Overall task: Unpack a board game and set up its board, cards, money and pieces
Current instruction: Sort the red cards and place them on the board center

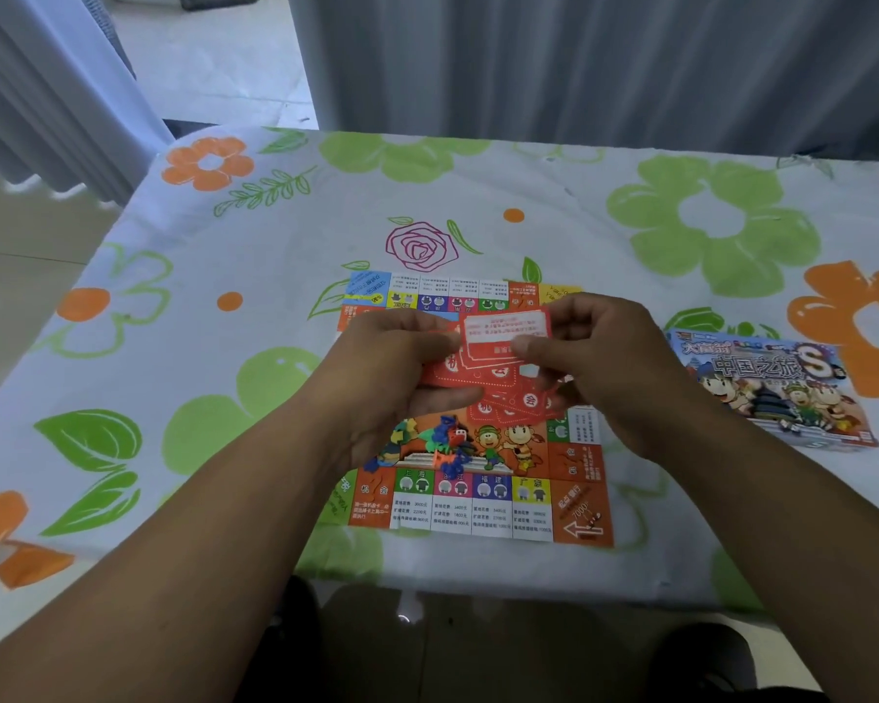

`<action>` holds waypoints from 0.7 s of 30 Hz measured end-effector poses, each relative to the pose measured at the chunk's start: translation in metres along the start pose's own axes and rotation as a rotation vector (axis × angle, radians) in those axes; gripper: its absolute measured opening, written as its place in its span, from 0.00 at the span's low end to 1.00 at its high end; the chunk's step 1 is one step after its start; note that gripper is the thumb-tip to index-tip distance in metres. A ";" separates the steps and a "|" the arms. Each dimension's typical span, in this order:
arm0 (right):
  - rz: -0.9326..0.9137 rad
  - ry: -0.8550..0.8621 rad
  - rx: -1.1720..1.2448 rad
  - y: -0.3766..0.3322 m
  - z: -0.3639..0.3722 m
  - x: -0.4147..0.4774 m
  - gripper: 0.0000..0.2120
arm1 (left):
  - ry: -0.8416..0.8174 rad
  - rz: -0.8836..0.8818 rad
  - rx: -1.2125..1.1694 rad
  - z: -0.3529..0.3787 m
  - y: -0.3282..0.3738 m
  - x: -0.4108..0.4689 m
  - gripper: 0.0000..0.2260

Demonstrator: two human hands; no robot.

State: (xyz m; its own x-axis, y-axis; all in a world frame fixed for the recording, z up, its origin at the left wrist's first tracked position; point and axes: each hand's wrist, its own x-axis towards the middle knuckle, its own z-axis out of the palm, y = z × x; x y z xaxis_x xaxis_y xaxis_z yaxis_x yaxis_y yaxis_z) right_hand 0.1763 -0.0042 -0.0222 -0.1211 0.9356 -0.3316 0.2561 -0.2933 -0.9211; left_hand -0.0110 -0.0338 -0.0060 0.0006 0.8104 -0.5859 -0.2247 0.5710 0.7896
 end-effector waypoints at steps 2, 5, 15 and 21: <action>0.000 0.024 0.028 -0.002 -0.005 0.001 0.07 | -0.009 -0.013 -0.043 0.001 0.001 0.000 0.07; -0.031 0.048 0.034 -0.005 -0.012 0.001 0.04 | -0.010 -0.018 -0.064 0.001 0.002 0.001 0.10; -0.027 -0.005 0.007 -0.004 -0.010 -0.001 0.06 | 0.001 -0.008 -0.027 0.004 0.000 0.002 0.05; 0.055 -0.041 0.095 -0.005 -0.011 0.001 0.06 | 0.018 0.019 0.005 0.005 0.000 0.002 0.06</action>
State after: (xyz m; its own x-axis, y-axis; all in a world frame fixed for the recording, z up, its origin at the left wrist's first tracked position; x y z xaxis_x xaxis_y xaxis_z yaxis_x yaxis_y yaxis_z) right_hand 0.1860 0.0001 -0.0158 -0.1489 0.9094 -0.3883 0.1711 -0.3630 -0.9159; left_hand -0.0060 -0.0318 -0.0062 -0.0210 0.8189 -0.5735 -0.2195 0.5558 0.8018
